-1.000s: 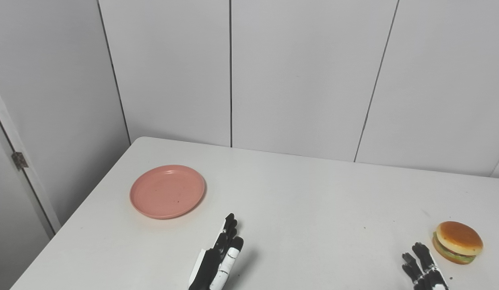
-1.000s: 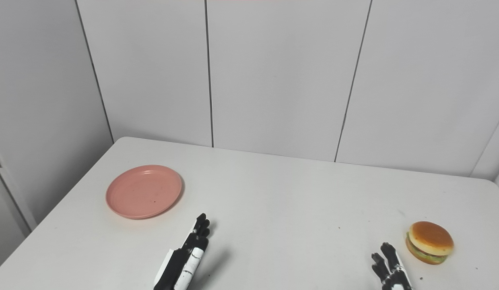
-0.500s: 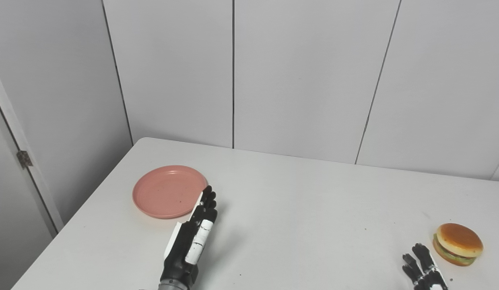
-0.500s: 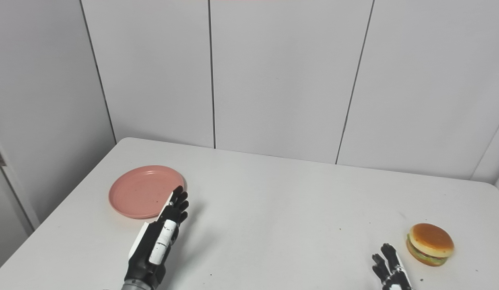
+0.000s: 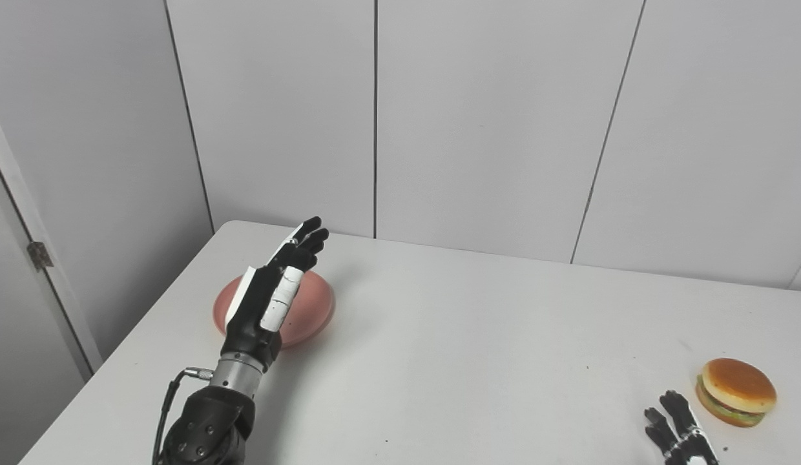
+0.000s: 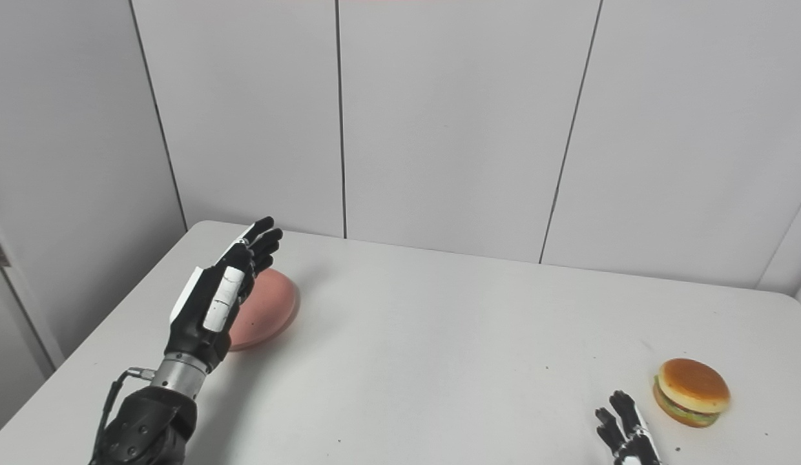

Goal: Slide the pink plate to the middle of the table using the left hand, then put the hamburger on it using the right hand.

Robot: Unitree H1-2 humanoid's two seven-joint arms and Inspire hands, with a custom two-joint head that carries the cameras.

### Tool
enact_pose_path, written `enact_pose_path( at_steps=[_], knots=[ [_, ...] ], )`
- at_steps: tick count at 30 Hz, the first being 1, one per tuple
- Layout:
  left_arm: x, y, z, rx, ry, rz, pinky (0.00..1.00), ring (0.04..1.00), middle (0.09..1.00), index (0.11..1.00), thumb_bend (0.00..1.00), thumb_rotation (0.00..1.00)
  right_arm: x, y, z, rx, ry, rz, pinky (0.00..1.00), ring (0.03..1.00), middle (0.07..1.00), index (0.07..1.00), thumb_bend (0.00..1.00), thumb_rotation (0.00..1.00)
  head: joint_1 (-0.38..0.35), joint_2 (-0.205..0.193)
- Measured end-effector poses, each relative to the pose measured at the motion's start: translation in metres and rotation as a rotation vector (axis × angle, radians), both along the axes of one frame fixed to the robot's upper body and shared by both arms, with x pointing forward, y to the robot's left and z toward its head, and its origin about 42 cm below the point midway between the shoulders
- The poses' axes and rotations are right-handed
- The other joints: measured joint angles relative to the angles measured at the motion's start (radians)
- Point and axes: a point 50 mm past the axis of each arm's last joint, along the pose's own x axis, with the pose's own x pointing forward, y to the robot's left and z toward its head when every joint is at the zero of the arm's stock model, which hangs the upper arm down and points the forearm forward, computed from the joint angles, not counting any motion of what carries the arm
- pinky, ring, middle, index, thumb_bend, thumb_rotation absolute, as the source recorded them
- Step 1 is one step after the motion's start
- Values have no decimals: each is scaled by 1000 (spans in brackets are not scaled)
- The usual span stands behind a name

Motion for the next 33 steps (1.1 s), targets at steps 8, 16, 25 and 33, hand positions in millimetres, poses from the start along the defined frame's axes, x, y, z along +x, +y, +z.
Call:
enact_pose_path(
  at_steps=[8,16,25,33],
  knots=[
    [25,36,14,-14,-41,99,917,884,878,845,953,885,0,0,0,0,0,0,926,909,952,936,770,947,-2,0],
    [46,72,3,-6,-58,179,866,822,834,814,937,872,0,0,0,-1,-1,2,936,904,952,937,760,938,-3,0],
    [58,110,-54,-64,-1,270,865,850,839,808,949,834,0,0,-1,-1,0,2,927,897,948,943,757,935,-5,5],
    [60,133,-94,-89,86,324,919,903,892,866,922,838,0,0,-1,-1,1,2,928,898,939,942,763,930,-5,8]
  ],
)
